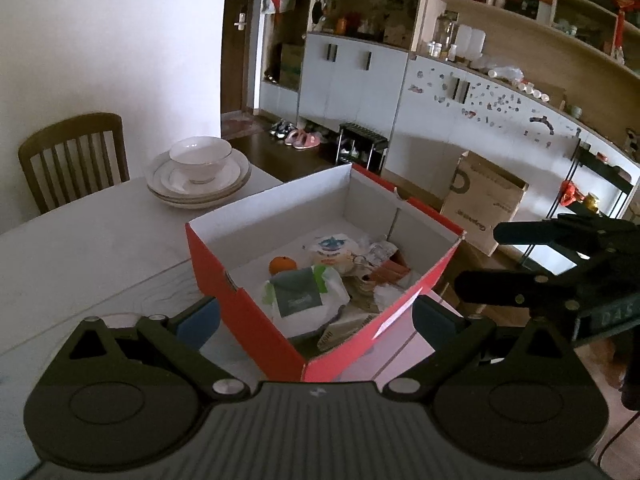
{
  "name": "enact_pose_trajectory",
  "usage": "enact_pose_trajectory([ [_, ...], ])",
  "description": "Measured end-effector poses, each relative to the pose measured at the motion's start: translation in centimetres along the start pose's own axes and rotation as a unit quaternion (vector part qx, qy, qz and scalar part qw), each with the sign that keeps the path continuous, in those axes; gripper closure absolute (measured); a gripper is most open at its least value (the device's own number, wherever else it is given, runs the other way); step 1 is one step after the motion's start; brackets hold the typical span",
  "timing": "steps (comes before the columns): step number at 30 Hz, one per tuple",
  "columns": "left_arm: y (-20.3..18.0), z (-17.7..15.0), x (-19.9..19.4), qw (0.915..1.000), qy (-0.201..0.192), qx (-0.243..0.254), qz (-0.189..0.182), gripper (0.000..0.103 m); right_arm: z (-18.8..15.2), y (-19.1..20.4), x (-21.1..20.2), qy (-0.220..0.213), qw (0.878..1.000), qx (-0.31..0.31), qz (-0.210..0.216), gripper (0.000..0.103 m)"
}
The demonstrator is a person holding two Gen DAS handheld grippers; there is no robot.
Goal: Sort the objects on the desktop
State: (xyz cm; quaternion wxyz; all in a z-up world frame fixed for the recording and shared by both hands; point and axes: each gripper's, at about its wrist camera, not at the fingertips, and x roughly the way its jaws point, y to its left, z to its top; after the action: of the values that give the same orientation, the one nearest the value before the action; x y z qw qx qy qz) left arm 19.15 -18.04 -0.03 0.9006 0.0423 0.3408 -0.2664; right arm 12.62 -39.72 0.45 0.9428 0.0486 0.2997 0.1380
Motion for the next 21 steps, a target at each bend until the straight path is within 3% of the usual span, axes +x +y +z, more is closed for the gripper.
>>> enact_pose_trajectory([
  [21, 0.7, -2.1, -1.1, 0.9995, -0.005, 0.009, 0.029, 0.000, -1.1, 1.9, -1.5, -0.015, 1.000, 0.013, -0.021, 0.001],
])
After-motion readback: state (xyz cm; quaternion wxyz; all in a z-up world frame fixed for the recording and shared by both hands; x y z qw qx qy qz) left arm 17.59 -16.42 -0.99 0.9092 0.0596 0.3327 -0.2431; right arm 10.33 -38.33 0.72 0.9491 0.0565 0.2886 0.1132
